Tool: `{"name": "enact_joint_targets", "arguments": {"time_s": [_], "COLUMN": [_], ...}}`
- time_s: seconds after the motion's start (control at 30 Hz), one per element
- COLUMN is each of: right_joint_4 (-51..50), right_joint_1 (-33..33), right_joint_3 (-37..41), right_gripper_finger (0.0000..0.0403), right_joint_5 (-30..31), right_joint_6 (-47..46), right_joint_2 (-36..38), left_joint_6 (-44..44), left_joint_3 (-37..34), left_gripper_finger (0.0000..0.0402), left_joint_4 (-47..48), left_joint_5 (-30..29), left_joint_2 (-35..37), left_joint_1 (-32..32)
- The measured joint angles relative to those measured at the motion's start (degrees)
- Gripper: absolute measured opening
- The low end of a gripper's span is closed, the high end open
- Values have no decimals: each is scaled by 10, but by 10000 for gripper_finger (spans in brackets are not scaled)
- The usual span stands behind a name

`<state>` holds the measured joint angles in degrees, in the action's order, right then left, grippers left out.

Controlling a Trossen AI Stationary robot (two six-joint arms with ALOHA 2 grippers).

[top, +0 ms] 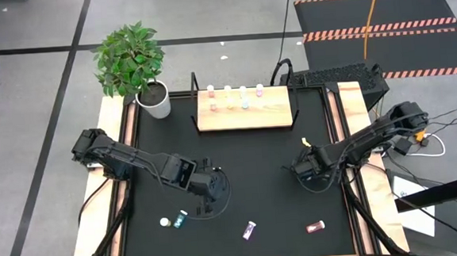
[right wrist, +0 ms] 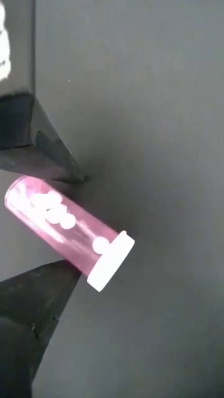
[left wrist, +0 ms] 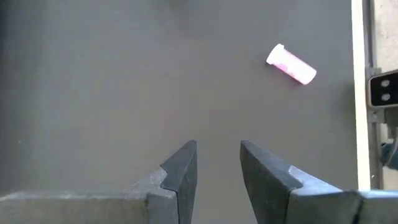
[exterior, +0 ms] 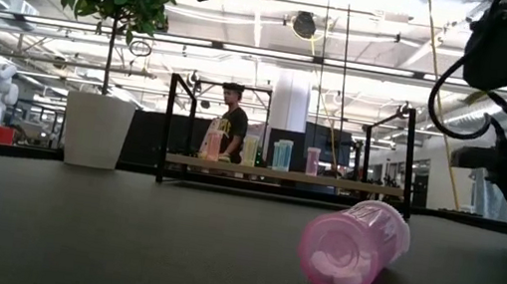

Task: Pick and place medicine bottles onto shelf by color
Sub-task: Put the right violet pill bottle on the shelf aligned with the other violet pill bottle

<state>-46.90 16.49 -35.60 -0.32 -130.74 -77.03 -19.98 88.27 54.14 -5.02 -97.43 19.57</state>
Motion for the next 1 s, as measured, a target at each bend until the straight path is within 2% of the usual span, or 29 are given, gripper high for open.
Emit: {"name": "enact_joint_targets", "arguments": {"time_s": [0.13, 0.27, 0.47, 0.57, 0.7, 0.87, 1.0], "right_joint_4": [12, 8, 22, 46, 82, 129, 201], "right_joint_1": [1, 9, 26, 38, 56, 73, 79], "right_joint_3": [7, -5, -17, -28, -50, -85, -95], "right_gripper_finger": [190, 153, 106, 97, 94, 93, 92], "right_joint_5": [1, 6, 10, 58, 160, 295, 365], "right_joint_6": [2, 21, 107, 210, 374, 606, 811], "right_joint_2": [0, -2, -3, -3, -1, 3, 21], "left_joint_6": [2, 3, 4, 14, 80, 131, 180], "left_joint_3": [0, 0, 0, 0, 0, 0, 0], "left_gripper_finger": [122, 122, 122, 122, 122, 122, 122], "left_joint_4": [18, 28, 26, 22, -17, -144, -255], "left_joint_5": [0, -16, -44, -45, -31, 1, 3], "left_joint_2": [0, 0, 0, 0, 0, 0, 0], "left_joint_1": [0, 0, -20, -43, -85, -136, -166]}}
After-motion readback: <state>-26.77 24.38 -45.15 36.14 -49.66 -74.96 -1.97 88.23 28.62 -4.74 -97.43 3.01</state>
